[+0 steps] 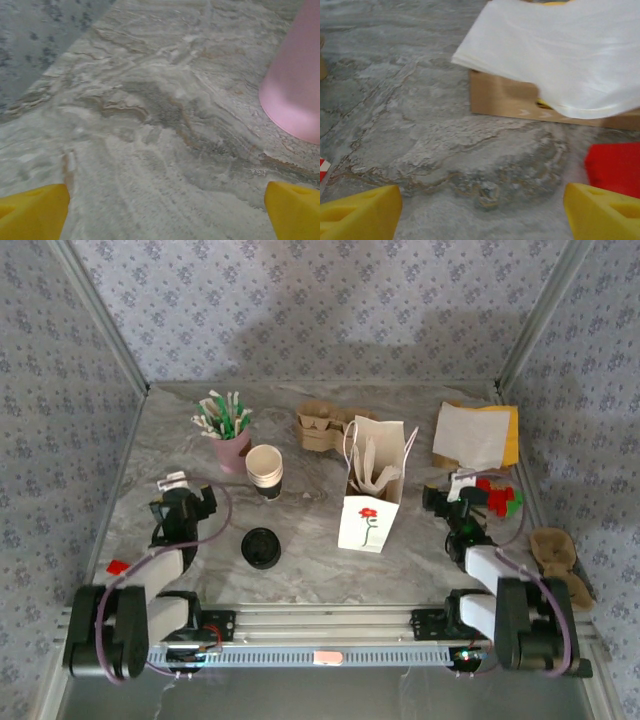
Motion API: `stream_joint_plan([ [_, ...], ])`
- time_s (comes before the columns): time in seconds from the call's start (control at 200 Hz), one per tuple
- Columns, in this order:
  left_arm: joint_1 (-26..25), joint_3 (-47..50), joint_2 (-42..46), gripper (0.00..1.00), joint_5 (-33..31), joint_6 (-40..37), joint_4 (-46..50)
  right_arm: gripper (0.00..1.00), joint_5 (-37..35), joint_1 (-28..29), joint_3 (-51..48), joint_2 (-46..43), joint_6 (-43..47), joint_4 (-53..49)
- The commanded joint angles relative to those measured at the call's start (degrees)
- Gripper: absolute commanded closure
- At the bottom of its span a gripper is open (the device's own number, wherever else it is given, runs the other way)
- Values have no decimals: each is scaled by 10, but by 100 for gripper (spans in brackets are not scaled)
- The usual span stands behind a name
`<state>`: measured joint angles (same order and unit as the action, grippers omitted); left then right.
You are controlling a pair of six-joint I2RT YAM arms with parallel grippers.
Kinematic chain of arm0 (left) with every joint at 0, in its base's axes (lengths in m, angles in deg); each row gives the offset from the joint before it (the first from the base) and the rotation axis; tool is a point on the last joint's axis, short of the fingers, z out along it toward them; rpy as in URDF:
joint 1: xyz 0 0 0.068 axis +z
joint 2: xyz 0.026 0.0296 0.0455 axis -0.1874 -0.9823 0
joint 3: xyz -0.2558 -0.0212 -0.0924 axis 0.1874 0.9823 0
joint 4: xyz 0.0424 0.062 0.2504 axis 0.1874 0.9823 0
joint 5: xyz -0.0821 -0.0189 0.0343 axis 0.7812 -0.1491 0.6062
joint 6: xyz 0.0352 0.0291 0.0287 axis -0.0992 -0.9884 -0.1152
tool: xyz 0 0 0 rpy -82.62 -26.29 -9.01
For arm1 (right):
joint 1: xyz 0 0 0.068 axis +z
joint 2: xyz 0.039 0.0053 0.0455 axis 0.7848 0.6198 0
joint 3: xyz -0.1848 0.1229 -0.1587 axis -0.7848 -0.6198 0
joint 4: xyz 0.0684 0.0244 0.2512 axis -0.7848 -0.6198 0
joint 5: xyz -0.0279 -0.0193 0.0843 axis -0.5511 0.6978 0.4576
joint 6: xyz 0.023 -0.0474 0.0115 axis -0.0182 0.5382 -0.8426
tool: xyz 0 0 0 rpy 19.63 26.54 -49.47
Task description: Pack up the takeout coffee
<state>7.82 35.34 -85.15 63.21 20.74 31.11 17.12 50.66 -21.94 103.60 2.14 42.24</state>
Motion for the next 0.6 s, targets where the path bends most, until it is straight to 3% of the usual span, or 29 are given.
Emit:
stream_joint_plan([
  [0.0, 5, -48, -89, 0, 80, -46, -137, 13, 28, 3, 29, 68, 35, 133],
  [0.05, 5, -91, -125, 0, 101, -80, -103, 13, 36, 3, 42, 104, 42, 158],
  [0.11, 8, -101, -173, 0, 108, -100, -151, 12, 42, 0, 62, 143, 41, 151],
  [0.195, 29, -97, -241, 0, 138, -86, -221, 12, 52, -1, 56, 207, 42, 217],
  [0.23, 39, -100, -235, 0, 153, -78, -200, 9, 58, 0, 60, 223, 30, 235],
  [0.29, 39, -98, -237, 0, 155, -79, -210, 4, 50, -5, 95, 203, 35, 131],
  [0.33, 39, -101, -232, 0, 154, -78, -195, 0, 66, -19, 98, 210, 21, 139],
  [0.595, 39, -102, -233, 0, 154, -78, -195, 0, 42, -16, 99, 211, 18, 139],
])
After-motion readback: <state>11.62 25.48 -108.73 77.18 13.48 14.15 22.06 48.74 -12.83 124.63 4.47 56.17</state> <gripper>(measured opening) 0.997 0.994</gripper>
